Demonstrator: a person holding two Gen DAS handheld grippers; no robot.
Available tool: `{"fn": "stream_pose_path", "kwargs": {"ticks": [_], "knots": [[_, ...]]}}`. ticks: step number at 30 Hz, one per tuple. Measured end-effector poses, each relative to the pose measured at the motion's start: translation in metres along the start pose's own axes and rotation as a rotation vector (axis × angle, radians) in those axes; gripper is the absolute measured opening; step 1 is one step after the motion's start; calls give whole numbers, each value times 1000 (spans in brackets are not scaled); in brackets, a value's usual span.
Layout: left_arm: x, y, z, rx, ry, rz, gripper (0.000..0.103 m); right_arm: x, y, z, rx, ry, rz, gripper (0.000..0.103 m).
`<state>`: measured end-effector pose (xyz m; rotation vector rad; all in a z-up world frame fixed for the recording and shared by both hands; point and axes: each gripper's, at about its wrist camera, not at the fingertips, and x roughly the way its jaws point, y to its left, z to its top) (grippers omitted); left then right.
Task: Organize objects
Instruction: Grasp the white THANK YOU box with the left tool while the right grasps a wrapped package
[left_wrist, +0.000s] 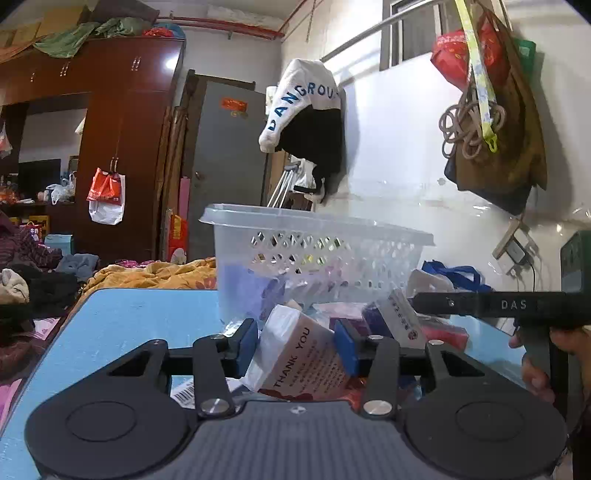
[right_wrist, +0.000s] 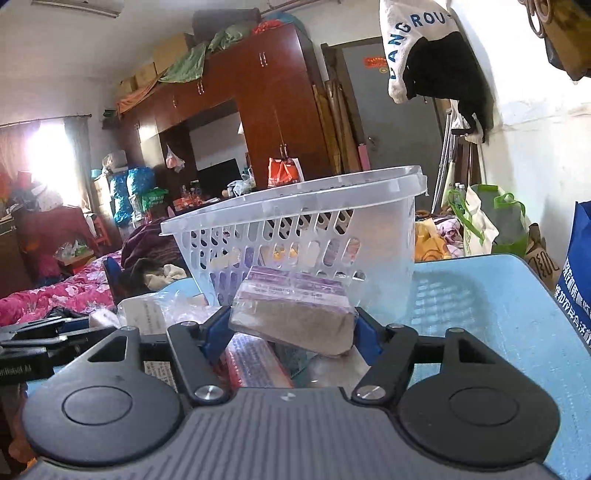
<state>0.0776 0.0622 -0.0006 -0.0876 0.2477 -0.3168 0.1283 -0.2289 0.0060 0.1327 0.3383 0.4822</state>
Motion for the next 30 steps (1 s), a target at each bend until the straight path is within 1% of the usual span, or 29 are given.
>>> {"fn": "stream_pose_path", "kwargs": {"ticks": [6,15,19,24,30], "knots": [[-1,1,0,7,-4,4,48,0,0,0,2,-8,3,70],[-15,11,5,-29,-62,46,43,-1,1,-1,1,-15,5,70],[-13,10,8,-28,-63,43,42,-4,2,0,-4,-33,1,70],[-13,9,11,-26,-77,45,41,-5,10,2,-49,-38,-13,70],[-15,13,18,-35,-100,49,39,-11,12,6,-52,-56,-5,70]]}}
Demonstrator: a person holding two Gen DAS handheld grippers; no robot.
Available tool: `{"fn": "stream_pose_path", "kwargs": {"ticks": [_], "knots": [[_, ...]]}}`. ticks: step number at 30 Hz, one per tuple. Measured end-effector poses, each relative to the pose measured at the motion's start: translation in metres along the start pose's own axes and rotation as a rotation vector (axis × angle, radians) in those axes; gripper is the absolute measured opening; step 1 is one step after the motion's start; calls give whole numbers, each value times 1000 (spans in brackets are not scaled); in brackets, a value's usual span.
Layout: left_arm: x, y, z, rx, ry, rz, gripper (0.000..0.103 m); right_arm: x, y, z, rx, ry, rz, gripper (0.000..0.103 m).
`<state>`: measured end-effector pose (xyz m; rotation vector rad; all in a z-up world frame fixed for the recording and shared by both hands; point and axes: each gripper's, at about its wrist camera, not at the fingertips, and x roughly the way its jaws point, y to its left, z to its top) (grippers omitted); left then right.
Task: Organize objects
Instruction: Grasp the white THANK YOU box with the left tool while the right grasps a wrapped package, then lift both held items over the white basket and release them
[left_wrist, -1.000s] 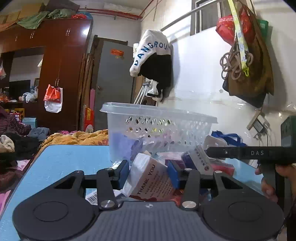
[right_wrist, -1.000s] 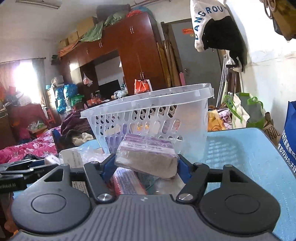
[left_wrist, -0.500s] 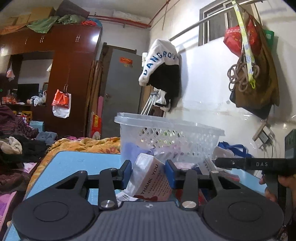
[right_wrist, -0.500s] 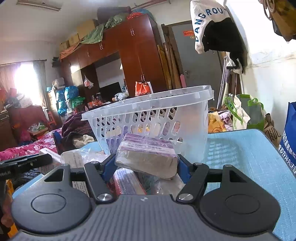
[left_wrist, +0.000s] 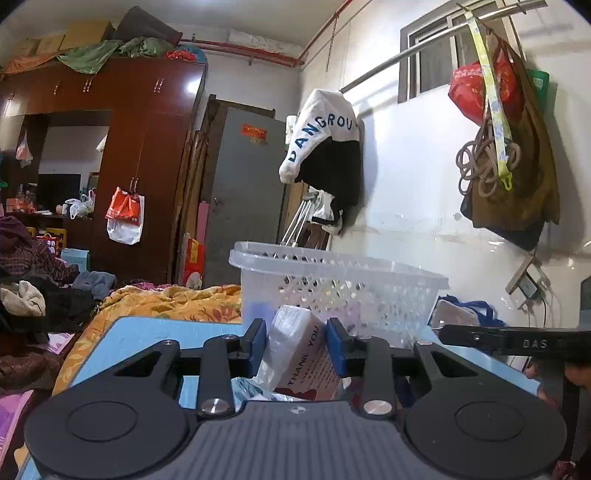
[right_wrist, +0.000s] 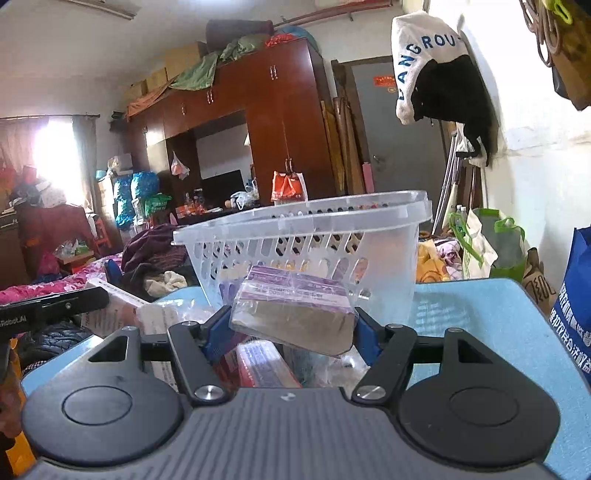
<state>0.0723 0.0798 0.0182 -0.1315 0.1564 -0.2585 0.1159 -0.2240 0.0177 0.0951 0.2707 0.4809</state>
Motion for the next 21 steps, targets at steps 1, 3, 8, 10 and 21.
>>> {"fn": "stream_pose_path", "kwargs": {"ticks": [1,3,8,10,21], "knots": [[1,0,2,1,-3,0,39,-2,0,1,3,-3,2,70],[4,0,9,-4,-6,-7,39,-5,-2,6,8,-9,11,70],[11,2,39,-30,-40,-52,38,-9,3,26,-18,-36,5,70],[17,3,56,-37,-50,-66,38,-7,7,39,-40,-46,2,70],[130,-3,130,-80,40,-22,38,72,2,112,-127,-2,-130,70]]}}
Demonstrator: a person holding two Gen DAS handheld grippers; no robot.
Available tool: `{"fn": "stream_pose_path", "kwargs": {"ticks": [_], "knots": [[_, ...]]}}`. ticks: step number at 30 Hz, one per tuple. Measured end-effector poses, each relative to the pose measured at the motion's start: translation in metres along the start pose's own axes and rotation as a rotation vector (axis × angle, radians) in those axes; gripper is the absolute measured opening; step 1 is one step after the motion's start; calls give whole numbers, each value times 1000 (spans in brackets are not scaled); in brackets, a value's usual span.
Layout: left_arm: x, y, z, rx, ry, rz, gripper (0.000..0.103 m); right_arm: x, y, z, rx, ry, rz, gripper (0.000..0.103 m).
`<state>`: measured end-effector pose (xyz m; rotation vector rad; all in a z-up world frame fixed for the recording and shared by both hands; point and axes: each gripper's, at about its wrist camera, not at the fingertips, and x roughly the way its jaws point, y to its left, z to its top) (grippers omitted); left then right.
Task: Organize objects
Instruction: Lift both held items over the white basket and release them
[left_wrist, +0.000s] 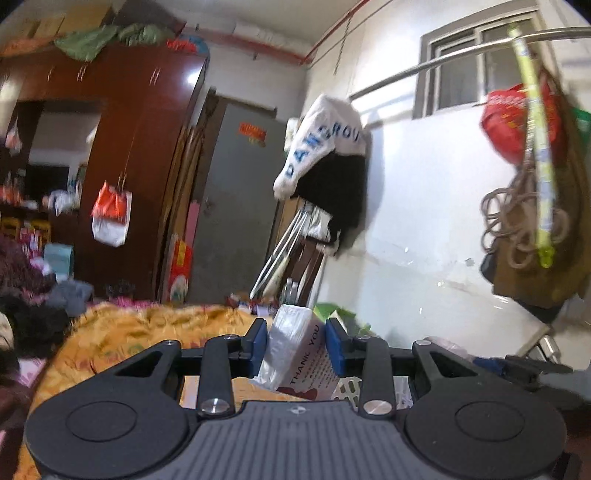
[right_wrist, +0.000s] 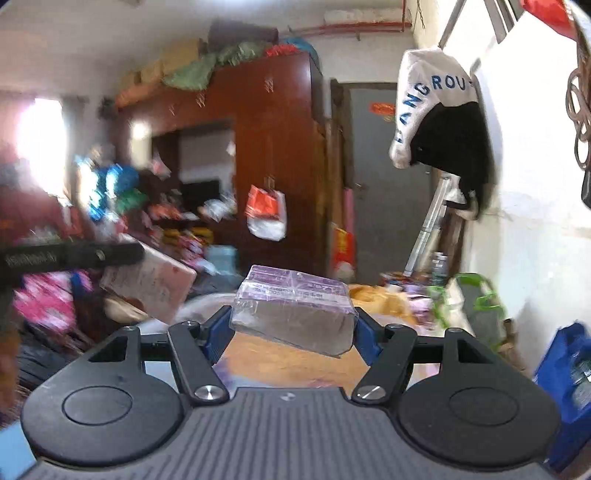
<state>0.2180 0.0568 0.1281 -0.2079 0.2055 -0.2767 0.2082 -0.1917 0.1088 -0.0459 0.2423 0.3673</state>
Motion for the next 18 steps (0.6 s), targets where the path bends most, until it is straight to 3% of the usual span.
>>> {"fn": "stream_pose_path", "kwargs": {"ticks": [5,7,9,12,15,18], "knots": [[43,3,-18,14,118,51,42,31,-9,-8,-1,74,-16,71],[48,0,-23,52,149,102,61,29,-10,-13,-12,73,-12,86],[43,-3,-27,78,162,135,66,18,-10,-17,-18,44,-22,103],[2,-7,-35,91,90,175,68,-6,-11,-27,-11,33,-33,103],[-54,-9,-60,92,9,161,90,-38,-18,-55,44,33,-26,103],[-100,-13,-97,109,-25,119,91,-72,-23,-95,96,18,23,103]]}}
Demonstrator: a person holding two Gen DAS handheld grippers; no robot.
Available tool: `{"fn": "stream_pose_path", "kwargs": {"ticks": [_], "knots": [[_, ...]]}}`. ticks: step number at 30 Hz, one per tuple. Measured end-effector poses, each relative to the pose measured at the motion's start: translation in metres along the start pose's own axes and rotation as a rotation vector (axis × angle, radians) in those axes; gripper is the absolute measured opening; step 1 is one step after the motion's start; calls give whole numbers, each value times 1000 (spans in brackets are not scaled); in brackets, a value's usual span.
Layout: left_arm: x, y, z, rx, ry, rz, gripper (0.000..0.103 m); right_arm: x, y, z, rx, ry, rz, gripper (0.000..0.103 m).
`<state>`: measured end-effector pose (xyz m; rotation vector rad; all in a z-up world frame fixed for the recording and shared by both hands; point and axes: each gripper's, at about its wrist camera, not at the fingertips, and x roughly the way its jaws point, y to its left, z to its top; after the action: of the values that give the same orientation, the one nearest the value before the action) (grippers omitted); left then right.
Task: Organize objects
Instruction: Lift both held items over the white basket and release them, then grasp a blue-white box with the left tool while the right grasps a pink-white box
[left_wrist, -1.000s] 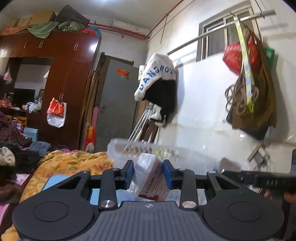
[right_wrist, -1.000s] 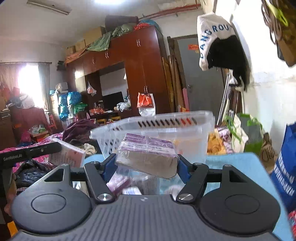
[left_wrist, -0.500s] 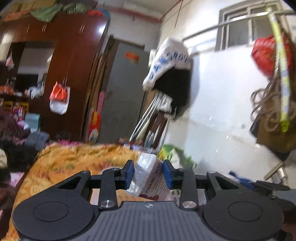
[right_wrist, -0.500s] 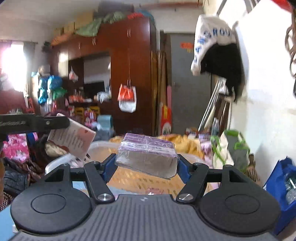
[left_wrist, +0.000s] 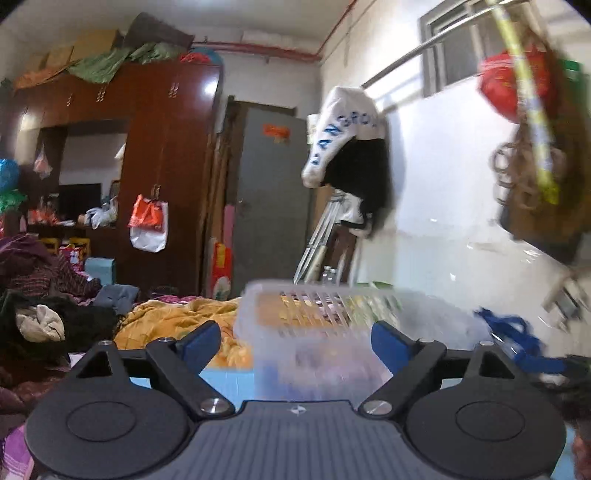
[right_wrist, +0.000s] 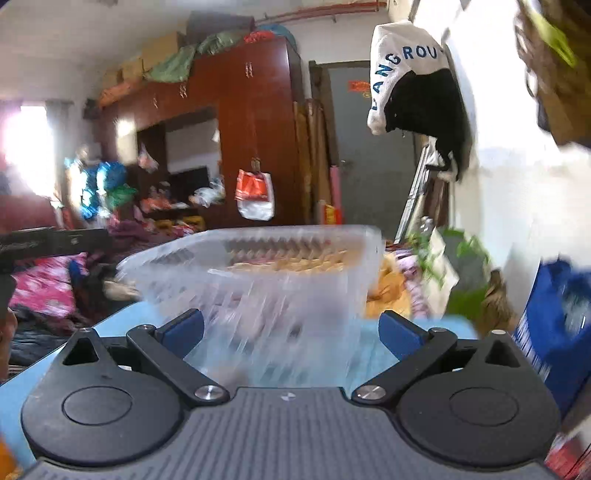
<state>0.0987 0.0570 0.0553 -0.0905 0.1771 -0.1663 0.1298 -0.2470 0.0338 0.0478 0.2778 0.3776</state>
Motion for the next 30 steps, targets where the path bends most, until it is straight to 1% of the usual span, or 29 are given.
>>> {"fn": "stream_pose_path", "kwargs": {"ticks": [2,3,5,6,7,8,9,12,14,15,17,18,19,20,23,24,25,26,27,28,30], "knots": [[-17,0,-20,-42,25,-35,91,-19,-2,-23,29,-33,-3,103],[-20,-2,-27,-58,43,-67,91,-28,-1,-35,38,-58,9,103],[-23,-8,-35,-75,62,-115,91,-34,3,-44,29,-72,74,101],[-22,-13,-37,-72,73,-128,91,-34,6,-46,16,-70,88,90],[-20,-17,-38,-61,82,-132,91,-31,9,-46,-3,-60,82,83],[-18,-22,-40,-49,86,-132,91,-26,12,-45,-21,-47,79,71],[-17,-26,-42,-43,91,-129,91,-23,13,-46,-24,-33,88,67],[-8,-33,-48,-30,127,-145,91,-17,12,-48,-14,-3,137,58],[-2,-39,-51,-13,147,-139,91,-18,16,-49,-43,-11,141,57],[-1,-41,-52,-6,155,-134,89,-17,20,-48,-56,-18,143,57],[3,-46,-54,5,169,-133,88,-14,23,-47,-78,-3,147,55],[3,-47,-58,9,180,-133,84,-13,26,-47,-89,8,149,51],[4,-49,-59,15,197,-125,76,-12,27,-49,-100,18,149,50],[6,-50,-60,18,205,-122,76,-13,30,-50,-112,19,141,50],[4,-55,-62,26,201,-135,65,-16,37,-56,-154,20,120,50],[3,-61,-62,42,193,-129,60,-16,38,-56,-166,19,116,50],[2,-63,-63,51,185,-123,50,-16,39,-57,-175,19,113,49],[0,-65,-64,59,174,-120,50,-15,40,-58,-186,22,114,42],[-2,-66,-65,69,163,-108,50,-15,42,-59,-193,29,109,32],[-4,-67,-65,77,154,-98,48,-14,42,-60,-196,35,108,32],[-8,-65,-64,78,134,-104,45,-16,41,-60,-191,30,116,31]]}}
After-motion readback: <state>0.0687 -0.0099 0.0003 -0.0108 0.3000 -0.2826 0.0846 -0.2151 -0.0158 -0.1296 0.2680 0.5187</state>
